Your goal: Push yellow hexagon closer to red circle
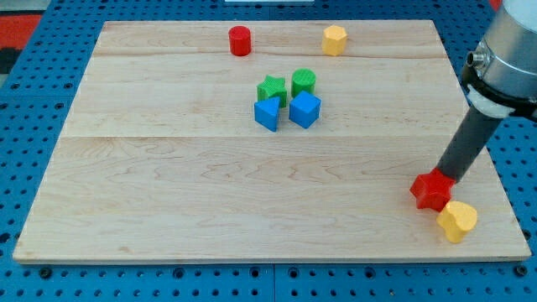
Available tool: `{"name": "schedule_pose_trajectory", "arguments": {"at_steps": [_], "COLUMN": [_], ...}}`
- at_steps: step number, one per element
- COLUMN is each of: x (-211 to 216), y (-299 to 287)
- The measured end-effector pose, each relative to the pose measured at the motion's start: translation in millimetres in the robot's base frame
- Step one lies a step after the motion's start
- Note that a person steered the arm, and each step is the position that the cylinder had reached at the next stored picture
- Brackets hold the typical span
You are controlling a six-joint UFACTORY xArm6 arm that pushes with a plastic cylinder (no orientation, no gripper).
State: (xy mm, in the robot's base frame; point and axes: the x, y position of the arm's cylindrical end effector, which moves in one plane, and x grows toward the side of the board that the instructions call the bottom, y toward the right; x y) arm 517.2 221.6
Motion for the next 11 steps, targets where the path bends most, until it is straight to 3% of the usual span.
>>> {"name": "schedule_pose_trajectory", "arguments": {"at_steps": [2, 7, 8, 10, 11], "x": [-11, -233, -270, -282, -282], "y": [1, -20, -53, -180, -209]}}
